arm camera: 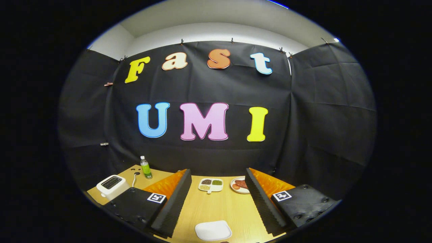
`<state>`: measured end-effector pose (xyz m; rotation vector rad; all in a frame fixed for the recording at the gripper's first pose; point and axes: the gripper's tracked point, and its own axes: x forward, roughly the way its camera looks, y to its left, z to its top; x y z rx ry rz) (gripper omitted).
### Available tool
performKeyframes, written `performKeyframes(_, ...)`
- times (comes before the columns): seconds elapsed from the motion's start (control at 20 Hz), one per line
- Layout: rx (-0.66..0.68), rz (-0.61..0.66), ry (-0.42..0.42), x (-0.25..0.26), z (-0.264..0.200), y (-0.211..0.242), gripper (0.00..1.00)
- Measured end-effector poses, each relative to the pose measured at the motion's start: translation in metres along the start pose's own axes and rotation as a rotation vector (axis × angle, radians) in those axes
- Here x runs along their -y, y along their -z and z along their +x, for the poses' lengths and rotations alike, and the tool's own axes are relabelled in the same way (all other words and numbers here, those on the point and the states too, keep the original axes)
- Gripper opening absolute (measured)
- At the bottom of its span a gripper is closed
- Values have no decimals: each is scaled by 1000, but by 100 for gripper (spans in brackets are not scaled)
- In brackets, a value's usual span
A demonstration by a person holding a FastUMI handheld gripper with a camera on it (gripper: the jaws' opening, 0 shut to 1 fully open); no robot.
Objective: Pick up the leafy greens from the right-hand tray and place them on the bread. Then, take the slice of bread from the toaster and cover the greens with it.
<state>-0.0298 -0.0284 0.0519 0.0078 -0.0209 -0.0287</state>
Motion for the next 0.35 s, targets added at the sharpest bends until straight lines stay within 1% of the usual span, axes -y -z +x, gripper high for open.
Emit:
performKeyframes(0.15,5,-25,17,-15,-8,-3,98)
performKeyframes(0.35,3,-61,-4,-44,-10,0,98)
